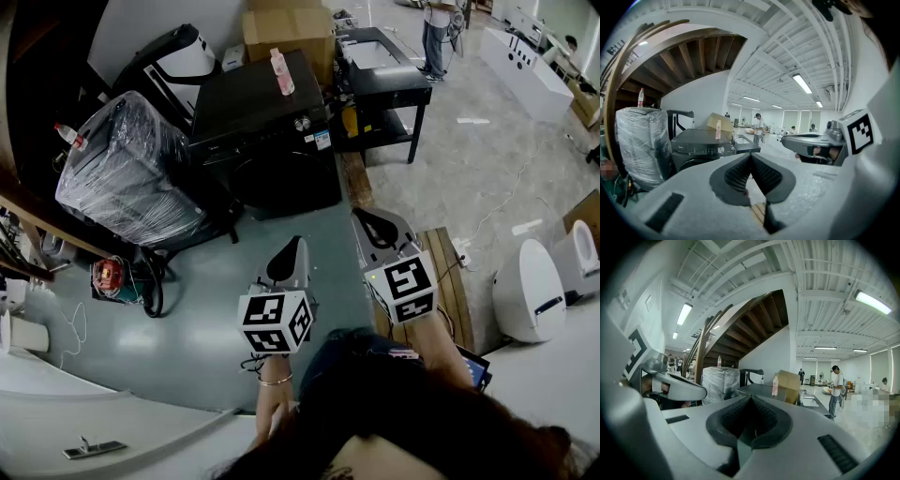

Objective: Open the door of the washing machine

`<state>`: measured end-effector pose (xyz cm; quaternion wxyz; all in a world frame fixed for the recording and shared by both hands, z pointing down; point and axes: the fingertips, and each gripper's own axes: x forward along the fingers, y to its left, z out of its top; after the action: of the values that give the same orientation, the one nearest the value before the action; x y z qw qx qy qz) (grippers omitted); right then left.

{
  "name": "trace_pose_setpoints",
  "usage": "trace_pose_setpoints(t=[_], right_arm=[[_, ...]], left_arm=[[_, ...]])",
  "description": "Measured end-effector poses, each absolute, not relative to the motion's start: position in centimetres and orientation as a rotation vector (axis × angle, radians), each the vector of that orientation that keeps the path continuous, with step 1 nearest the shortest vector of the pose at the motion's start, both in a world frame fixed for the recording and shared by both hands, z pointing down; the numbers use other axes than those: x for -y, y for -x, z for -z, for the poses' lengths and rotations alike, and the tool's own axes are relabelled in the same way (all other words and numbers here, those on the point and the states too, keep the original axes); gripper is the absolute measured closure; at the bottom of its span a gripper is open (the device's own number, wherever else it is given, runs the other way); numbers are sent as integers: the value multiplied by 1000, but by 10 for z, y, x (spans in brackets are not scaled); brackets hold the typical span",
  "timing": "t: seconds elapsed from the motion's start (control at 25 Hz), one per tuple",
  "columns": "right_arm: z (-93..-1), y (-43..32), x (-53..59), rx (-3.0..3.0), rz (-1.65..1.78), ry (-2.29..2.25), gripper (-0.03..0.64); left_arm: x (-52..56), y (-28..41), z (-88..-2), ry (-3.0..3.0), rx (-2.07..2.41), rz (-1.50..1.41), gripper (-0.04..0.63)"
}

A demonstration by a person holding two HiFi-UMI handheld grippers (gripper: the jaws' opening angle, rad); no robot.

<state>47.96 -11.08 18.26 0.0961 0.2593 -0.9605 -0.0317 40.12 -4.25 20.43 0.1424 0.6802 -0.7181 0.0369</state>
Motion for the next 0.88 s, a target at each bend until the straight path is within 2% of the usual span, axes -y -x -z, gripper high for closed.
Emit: trace_pose_setpoints(t=[0.56, 0.88], right_arm=[[-190, -489, 139, 2927, -93, -745, 618], [-199, -473, 158, 2925, -79, -773, 617]], left_arm=[[73, -410, -210, -1928, 2091, -123, 583], [92, -396, -219, -1917, 2078, -128, 583]])
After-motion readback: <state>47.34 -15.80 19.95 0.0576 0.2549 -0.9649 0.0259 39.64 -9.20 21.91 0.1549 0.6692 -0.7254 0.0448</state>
